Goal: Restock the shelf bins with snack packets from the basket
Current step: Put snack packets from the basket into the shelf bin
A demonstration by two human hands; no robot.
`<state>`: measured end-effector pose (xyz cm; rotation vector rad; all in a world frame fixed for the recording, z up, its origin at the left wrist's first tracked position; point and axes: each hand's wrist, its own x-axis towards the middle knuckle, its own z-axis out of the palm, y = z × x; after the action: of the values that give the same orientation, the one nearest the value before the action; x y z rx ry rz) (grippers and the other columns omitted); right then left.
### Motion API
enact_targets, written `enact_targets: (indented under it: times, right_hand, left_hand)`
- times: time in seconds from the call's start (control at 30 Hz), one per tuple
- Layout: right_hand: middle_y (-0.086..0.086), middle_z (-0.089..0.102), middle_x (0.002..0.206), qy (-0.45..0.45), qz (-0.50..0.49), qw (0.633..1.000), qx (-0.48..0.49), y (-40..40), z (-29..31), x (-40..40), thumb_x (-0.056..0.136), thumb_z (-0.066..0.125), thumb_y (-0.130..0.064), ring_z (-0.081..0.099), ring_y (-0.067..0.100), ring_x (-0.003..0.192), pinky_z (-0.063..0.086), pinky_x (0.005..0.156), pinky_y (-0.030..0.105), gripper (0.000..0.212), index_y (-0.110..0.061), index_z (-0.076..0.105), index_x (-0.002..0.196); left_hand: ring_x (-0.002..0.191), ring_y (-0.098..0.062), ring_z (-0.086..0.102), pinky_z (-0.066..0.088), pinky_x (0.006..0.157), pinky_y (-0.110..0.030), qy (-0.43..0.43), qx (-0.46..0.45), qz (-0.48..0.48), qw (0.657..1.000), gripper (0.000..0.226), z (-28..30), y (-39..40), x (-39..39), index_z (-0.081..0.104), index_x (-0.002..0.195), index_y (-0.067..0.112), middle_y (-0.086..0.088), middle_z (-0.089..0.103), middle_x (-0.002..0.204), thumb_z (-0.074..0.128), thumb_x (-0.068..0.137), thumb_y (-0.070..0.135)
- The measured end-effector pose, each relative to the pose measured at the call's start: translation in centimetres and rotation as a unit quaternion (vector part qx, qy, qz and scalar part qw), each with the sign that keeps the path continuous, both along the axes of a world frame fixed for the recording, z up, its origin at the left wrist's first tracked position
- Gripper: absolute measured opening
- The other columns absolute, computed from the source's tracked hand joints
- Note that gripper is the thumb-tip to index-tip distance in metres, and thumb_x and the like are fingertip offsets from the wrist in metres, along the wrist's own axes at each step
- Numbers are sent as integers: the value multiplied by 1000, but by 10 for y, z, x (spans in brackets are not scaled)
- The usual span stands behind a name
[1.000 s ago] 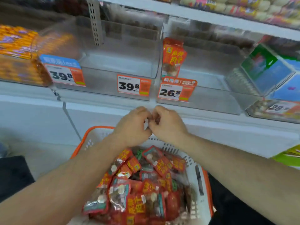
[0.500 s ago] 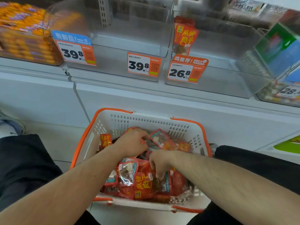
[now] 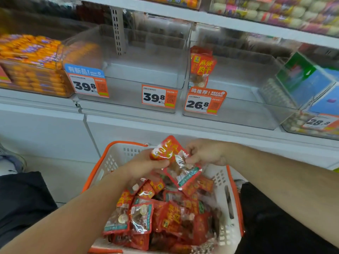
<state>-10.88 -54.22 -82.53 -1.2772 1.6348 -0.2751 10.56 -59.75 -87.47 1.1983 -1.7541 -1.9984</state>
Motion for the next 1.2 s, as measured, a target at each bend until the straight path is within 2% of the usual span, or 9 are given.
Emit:
enact_targets:
  times: [0.13,0.4,0.53,0.63,0.73,0.8,0.93,1.1,1.2]
  right_hand:
    - [6,62,83,-94,-109,988,-48,4,25,-1,88,64,5,60,19,79,48,73,30,19,-13,59,83]
    - [3,76,99,-107,-166,956,-218,15,65,7,87,69,-1,72,16,93,57,88,32,23,-13,71,106]
    - [-3,66,80,-159,-225,950,-147,15,75,-3,92,64,-9,45,4,49,35,48,15,11,-12,71,100]
    - [0,52,71,-285,-274,916,-71,10,91,-19,85,65,-16,28,7,48,19,42,17,14,-14,66,99]
    - [6,60,88,-350,-324,876,-67,-1,112,-35,70,67,-24,28,8,54,14,39,16,32,-17,66,102]
    - [7,54,99,-374,-357,851,-98,-11,125,-48,72,67,-23,34,4,52,14,38,14,37,-20,61,108]
    - [-4,40,62,-381,-434,800,-163,-36,143,-70,89,58,-18,27,3,34,20,31,14,10,-21,53,82]
    - [2,46,64,-163,-509,799,-275,-84,130,-100,92,66,-20,28,9,41,23,37,18,22,-18,50,77]
    - [2,57,72,-65,-439,846,-297,-108,120,-104,91,69,-16,37,11,51,30,46,24,18,-18,55,78]
  left_hand:
    - [79,-18,66,50,55,-25,122,-13,105,987,3,23,-5,-13,68,90,11,-9,73,89,67,89,8]
    - [58,-11,59,45,50,-21,143,-138,38,979,14,80,-21,-36,69,83,14,-1,69,70,67,88,2]
    - [62,-13,57,44,50,-20,125,-186,10,974,15,106,-27,-51,70,84,10,-6,68,70,63,93,21]
    - [53,-8,55,43,50,-20,140,-277,101,945,39,132,-48,-70,65,69,13,6,62,56,57,95,40]
    - [68,-15,59,49,66,-34,81,-432,222,870,27,153,-81,-89,65,79,16,5,66,75,54,91,38]
    - [90,-16,61,48,84,-33,-29,-508,165,845,21,160,-101,-103,65,108,22,4,65,109,56,93,35]
    - [129,-24,46,43,104,-44,-68,-498,-16,865,71,153,-122,-125,38,145,21,-1,40,144,64,84,49]
    - [131,-26,47,41,105,-43,-140,-469,-18,872,82,142,-126,-134,6,152,43,7,23,159,59,90,45]
    - [125,-27,53,44,102,-46,-146,-458,-25,877,83,141,-127,-132,0,147,53,10,25,158,58,87,49]
